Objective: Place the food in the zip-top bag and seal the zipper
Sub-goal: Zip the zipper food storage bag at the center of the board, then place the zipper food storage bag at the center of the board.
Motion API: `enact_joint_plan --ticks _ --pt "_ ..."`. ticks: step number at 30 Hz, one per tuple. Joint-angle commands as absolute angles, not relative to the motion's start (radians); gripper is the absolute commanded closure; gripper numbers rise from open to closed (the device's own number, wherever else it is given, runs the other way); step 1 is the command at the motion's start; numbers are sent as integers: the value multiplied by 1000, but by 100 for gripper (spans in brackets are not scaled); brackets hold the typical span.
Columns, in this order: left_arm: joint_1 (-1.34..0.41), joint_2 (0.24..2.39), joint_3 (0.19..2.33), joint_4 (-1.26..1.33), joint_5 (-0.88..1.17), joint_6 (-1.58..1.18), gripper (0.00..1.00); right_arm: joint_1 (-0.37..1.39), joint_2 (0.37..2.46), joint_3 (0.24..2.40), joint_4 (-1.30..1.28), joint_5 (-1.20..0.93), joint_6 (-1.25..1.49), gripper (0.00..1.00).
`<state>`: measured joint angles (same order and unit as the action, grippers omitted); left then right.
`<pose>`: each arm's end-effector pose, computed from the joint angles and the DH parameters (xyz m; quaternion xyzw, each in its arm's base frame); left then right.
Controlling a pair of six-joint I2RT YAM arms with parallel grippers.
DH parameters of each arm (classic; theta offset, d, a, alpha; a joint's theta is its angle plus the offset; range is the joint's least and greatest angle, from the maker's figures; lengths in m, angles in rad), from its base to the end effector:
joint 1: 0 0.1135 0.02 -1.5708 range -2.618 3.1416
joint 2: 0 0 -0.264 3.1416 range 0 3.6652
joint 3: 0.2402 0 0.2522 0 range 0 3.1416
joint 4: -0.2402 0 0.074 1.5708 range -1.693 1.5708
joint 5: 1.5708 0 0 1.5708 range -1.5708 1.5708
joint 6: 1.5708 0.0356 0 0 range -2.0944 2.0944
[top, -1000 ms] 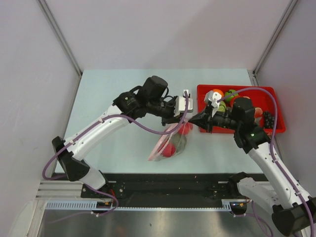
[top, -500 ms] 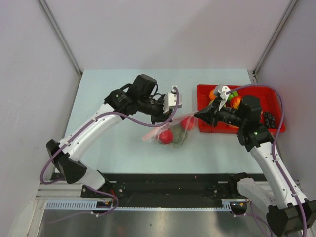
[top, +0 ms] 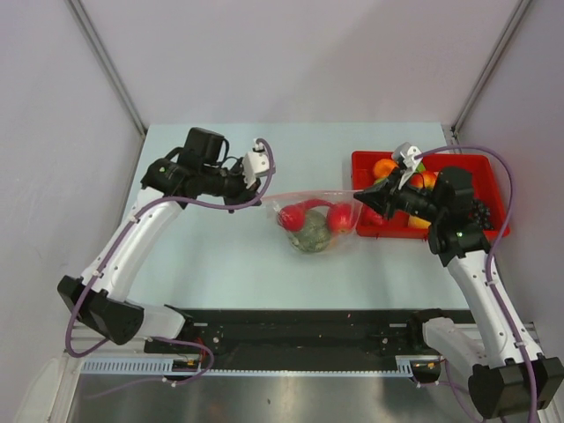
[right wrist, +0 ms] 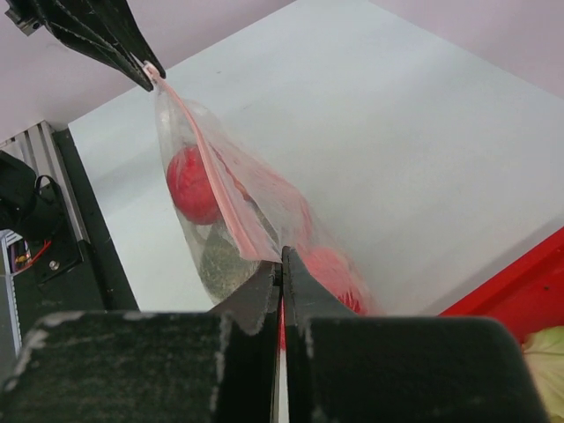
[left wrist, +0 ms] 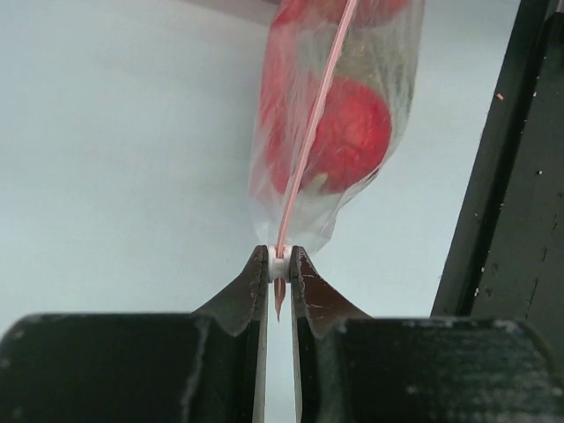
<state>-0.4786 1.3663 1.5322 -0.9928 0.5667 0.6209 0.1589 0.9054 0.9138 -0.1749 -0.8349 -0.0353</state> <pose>0.2296 -0.1406 0.3951 0.5540 0.7096 -0.2350 0.3666 0.1913 0.0574 0.3670 -0.3283 0.6692 0.3454 0.5702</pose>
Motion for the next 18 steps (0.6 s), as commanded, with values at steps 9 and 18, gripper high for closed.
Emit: enact_joint_plan --ticks 9,18 --pt "-302 1361 1586 -991 492 670 100 173 1101 988 178 -753 20 100" --pt "-239 1457 1746 -834 465 670 100 238 1348 1065 563 -760 13 100"
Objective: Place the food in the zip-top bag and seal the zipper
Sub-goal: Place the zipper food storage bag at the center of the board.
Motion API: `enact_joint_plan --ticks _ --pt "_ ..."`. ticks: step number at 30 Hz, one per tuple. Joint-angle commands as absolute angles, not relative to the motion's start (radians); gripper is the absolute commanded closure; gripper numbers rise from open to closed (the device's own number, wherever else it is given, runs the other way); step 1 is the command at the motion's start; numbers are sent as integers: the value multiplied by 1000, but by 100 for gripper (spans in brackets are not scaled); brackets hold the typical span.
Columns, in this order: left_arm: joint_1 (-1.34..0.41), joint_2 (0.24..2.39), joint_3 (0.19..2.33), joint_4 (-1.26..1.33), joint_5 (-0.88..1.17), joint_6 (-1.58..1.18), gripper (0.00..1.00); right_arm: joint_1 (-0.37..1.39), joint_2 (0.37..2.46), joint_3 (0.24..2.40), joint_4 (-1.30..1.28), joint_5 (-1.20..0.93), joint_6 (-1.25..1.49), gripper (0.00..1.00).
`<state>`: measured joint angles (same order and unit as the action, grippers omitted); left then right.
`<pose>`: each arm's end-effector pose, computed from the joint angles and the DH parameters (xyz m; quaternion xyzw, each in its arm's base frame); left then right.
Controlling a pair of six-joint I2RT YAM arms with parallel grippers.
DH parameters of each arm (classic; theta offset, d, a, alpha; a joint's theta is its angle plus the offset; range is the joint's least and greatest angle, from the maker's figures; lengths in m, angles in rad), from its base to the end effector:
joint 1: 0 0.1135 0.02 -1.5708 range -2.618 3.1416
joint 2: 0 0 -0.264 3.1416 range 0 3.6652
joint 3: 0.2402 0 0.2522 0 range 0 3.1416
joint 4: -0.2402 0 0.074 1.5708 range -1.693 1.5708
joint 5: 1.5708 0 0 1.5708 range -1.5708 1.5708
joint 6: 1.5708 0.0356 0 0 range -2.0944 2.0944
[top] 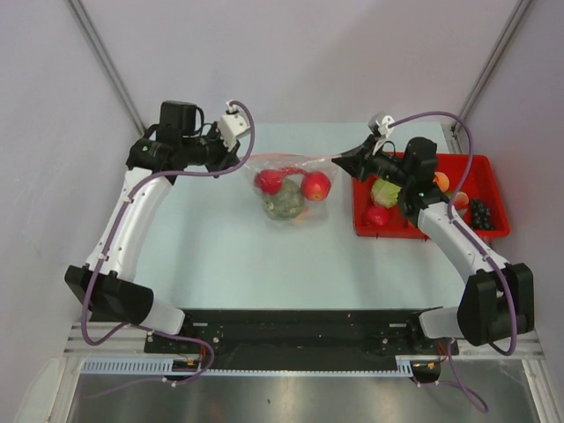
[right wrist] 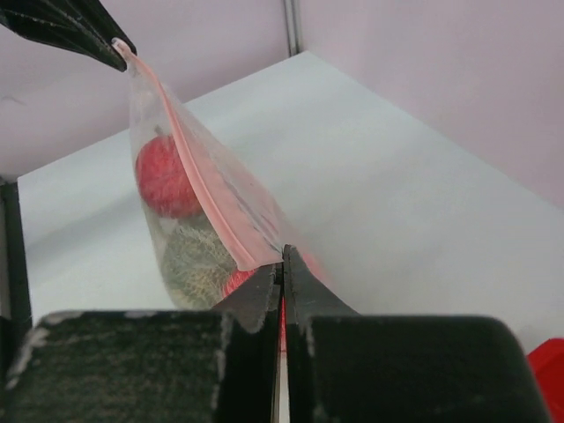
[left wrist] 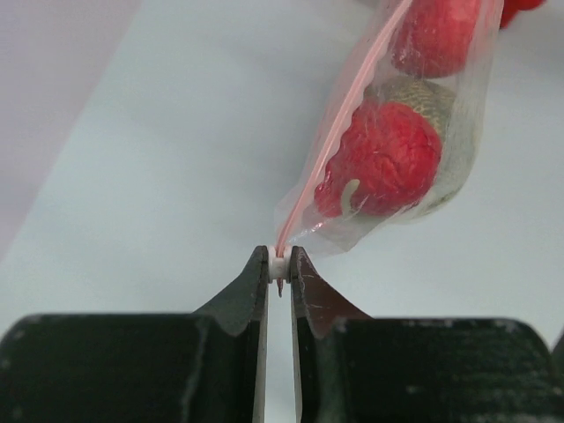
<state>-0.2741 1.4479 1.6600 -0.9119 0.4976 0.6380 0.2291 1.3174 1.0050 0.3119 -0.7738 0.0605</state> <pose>0.2794 -0.0962 0.4179 0.4803 0.7432 -0.1456 0.4425 0.2912 0.0935 0.3508 -0.3209 0.6302 0.3585 0.6093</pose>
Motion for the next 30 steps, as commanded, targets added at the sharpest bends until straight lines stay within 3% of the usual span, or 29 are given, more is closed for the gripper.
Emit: enact_joint_plan --ticks 1,5,9,14,21,24,25,27,28,30 --pt "-239 1454 1746 -842 471 686 100 242 1356 1065 561 -784 3 100" --pt "-239 1413 1622 -868 532 742 100 287 1359 1063 323 -908 -240 100" --pt "-274 1350 1396 -913 604 847 100 353 1390 1034 -160 -968 -625 100" --pt "-362 1260 1056 -835 580 865 100 379 1430 948 -374 -959 -921 100" --pt "-393 1152 905 -802 606 831 96 393 1356 847 -595 -945 -1106 100" --pt "-419 1105 879 -808 611 839 81 422 1284 773 -583 -914 -1101 62" --pt "-425 1079 876 -813 614 838 69 432 1266 769 -583 -908 -1094 38" --pt "-443 1054 880 -825 612 827 58 433 1214 769 -572 -891 -1042 25" --pt "-445 1027 885 -825 612 804 40 431 1192 769 -563 -882 -1017 18" --pt "-445 1000 910 -828 601 773 23 425 1103 770 -529 -859 -950 12"
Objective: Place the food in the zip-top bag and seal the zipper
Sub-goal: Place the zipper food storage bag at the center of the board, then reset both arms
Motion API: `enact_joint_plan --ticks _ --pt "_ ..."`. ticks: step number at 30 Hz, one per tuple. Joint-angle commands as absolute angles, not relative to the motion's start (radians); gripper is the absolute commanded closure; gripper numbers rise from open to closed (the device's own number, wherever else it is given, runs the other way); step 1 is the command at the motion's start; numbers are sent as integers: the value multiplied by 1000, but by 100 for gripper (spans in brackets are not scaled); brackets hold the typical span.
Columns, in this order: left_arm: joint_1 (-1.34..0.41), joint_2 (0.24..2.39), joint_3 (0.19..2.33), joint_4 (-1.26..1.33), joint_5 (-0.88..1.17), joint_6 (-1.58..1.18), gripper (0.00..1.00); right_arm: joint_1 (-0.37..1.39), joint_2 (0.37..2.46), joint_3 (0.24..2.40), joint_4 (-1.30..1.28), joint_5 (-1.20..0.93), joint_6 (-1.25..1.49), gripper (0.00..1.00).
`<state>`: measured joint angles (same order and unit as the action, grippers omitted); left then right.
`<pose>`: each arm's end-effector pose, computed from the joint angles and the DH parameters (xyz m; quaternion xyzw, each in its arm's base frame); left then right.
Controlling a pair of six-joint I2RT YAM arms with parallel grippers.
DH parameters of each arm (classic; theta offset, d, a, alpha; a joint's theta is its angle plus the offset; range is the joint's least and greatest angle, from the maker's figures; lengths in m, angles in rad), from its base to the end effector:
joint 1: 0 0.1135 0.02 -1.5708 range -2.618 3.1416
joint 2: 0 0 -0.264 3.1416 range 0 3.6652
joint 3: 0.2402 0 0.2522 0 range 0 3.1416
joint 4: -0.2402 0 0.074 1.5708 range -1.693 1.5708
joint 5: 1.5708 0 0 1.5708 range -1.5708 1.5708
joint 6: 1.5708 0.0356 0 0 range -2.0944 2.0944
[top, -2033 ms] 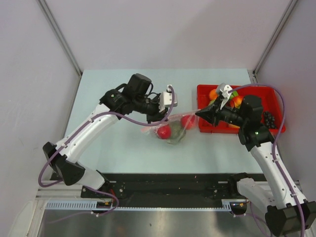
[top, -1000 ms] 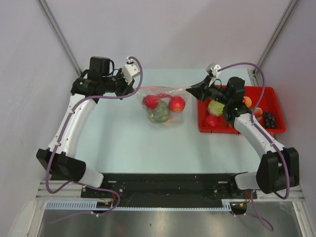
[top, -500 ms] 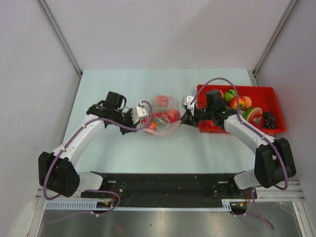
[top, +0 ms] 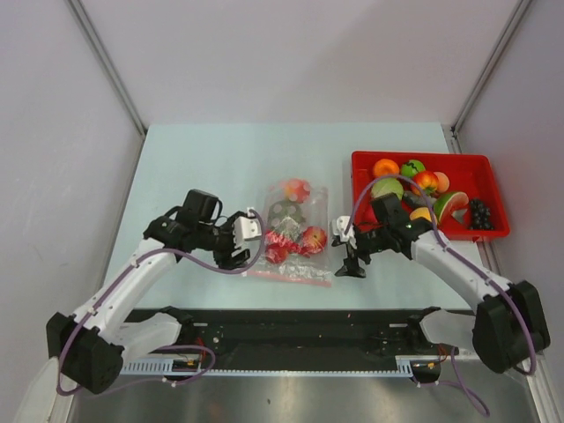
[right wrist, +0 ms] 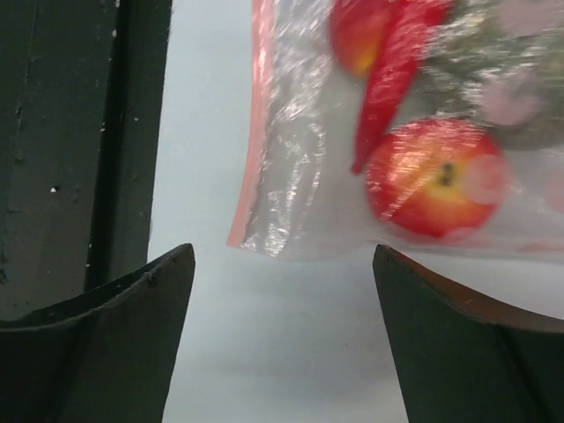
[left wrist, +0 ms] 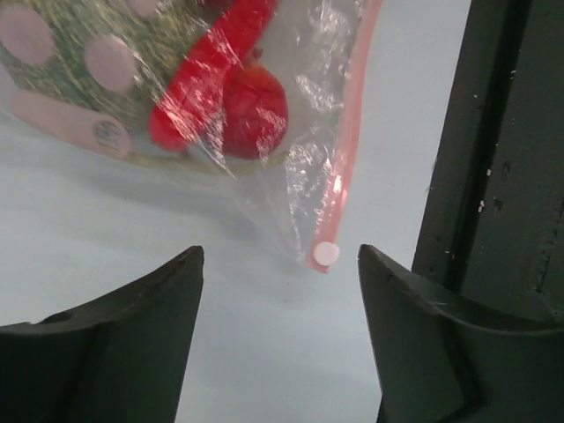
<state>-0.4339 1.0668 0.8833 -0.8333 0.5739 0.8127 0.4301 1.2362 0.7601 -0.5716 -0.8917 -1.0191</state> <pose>0.1724 -0.1012 0.2706 0.6014 0.7039 -0.2180 0.3089 0.1945 0.1197 0.2204 -0.6612 0.5787 0.3309 0.3442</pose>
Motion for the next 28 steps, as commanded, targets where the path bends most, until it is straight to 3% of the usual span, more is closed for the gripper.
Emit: enact_joint_plan --ticks 1,2,4,8,15,21,28 --pt "-445 983 920 -827 591 721 6 422 1071 772 -519 -851 -892 7" --pt "-443 974 948 -819 575 691 0 419 995 775 -485 -824 -855 5" --pt "-437 968 1009 -798 540 580 0 413 928 782 -444 -784 -714 0" --pt "-405 1058 1167 -790 465 393 0 356 856 877 -417 -683 -501 0" --pt "-151 1252 1440 -798 598 131 0 10 936 1023 -393 -745 -180 0" --pt "-69 1316 1488 -736 446 68 0 -285 1089 1074 -351 -831 30 0" --pt "-12 1380 1494 -713 393 43 0 -359 1152 1120 -295 -798 69 0"
